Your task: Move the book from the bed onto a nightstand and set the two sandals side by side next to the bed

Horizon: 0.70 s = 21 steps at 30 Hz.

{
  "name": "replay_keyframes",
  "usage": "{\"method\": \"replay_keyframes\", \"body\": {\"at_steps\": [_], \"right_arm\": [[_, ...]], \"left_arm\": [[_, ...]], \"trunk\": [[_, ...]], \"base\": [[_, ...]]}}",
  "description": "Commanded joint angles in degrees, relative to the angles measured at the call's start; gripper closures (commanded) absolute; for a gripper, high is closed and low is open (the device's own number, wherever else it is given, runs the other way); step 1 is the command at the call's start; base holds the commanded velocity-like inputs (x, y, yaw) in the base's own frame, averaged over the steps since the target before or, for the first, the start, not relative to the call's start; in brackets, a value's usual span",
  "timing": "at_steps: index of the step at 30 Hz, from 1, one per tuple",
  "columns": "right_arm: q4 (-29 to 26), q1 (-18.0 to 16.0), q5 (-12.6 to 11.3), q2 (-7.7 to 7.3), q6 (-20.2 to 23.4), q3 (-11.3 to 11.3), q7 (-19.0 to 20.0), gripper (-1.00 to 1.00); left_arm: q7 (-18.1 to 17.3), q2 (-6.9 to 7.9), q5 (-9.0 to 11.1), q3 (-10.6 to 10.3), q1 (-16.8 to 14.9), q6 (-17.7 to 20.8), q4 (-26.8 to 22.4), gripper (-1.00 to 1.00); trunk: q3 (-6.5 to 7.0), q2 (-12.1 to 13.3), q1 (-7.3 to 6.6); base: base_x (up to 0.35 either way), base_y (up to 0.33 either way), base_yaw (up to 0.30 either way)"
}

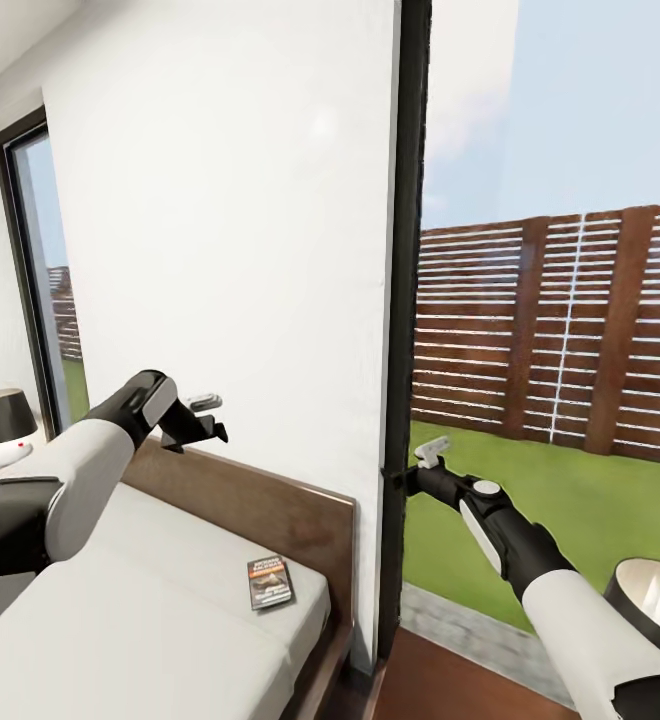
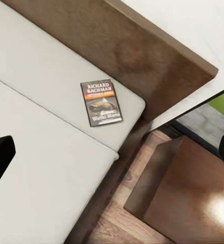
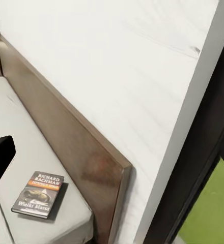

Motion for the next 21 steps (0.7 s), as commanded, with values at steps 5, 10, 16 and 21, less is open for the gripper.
{"method": "replay_keyframes", "body": {"at_steps": [5,10,16,21], "right_arm": [[-0.1,0.0,-0.1,-0.31,0.3,-0.2,0.1,-1.00],[0.2,0.0,-0.6,-0.18,0.0,-0.2,0.0,-1.00],[0.2,0.0,-0.7,-0.11,-0.1,-0.2,0.1,-1.00],[0.1,0.0,-0.8,0.02,0.7,-0.1,0.1,-1.00]], "left_arm": [[0.0,-0.06,0.0,0.0,0.1,0.0,0.5,-1.00],[0.0,-0.37,0.0,-0.1,0.3,0.0,2.5,-1.00],[0.0,-0.44,0.0,-0.1,0.4,0.0,3.4,-1.00],[0.0,-0.46,0.0,-0.1,0.5,0.0,3.9,-1.00]], "trunk": [[0.90,2.0,-1.11],[1.80,4.0,-2.20],[2.87,6.4,-3.52],[3.53,8.4,-4.62]], "base": [[0.000,0.000,0.000],[0.000,0.000,0.000],[0.000,0.000,0.000],[0.000,0.000,0.044]]}}
